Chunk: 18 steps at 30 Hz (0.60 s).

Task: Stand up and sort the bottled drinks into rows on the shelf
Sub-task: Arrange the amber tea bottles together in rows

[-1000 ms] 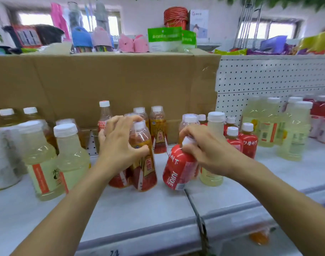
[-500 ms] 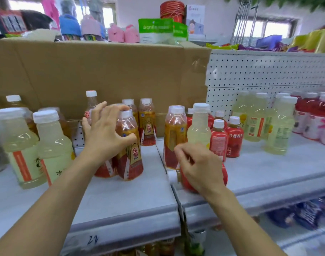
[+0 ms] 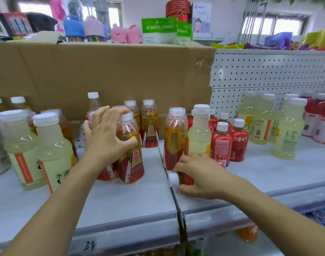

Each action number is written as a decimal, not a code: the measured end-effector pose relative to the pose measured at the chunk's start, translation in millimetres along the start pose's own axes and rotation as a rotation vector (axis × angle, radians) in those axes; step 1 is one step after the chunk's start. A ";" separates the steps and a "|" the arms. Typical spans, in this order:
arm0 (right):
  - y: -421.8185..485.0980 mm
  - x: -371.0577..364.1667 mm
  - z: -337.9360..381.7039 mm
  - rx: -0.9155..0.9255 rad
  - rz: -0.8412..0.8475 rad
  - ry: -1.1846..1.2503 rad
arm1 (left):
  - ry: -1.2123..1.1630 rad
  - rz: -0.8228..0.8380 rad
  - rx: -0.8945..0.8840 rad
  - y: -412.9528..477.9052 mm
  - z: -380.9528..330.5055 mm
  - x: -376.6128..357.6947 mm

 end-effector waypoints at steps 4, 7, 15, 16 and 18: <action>-21.7 8.1 -22.3 -0.062 -0.404 0.420 | -0.020 -0.029 0.007 -1.1 2.6 0.3; -42.8 12.3 -46.9 -0.345 -0.753 0.827 | -0.011 -0.035 -0.007 -0.9 -0.1 -2.3; -46.2 22.6 -75.5 -0.551 -0.970 0.692 | -0.093 -0.118 -0.015 -9.5 3.4 -4.8; -42.2 32.5 -63.7 -0.429 -1.043 0.608 | -0.155 -0.139 0.029 -15.5 7.8 -6.8; -24.5 58.5 -31.3 -0.148 -1.057 0.453 | -0.343 -0.096 0.244 -30.7 13.7 -9.9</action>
Point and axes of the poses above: each hand's wrist, its own y-axis towards the middle knuckle, its own x-axis out of the back of the hand, z = x × y, the point moved 1 cm from there along y, towards the middle knuckle, and after that the axes turned 13 degrees about y, right-handed, at the moved point
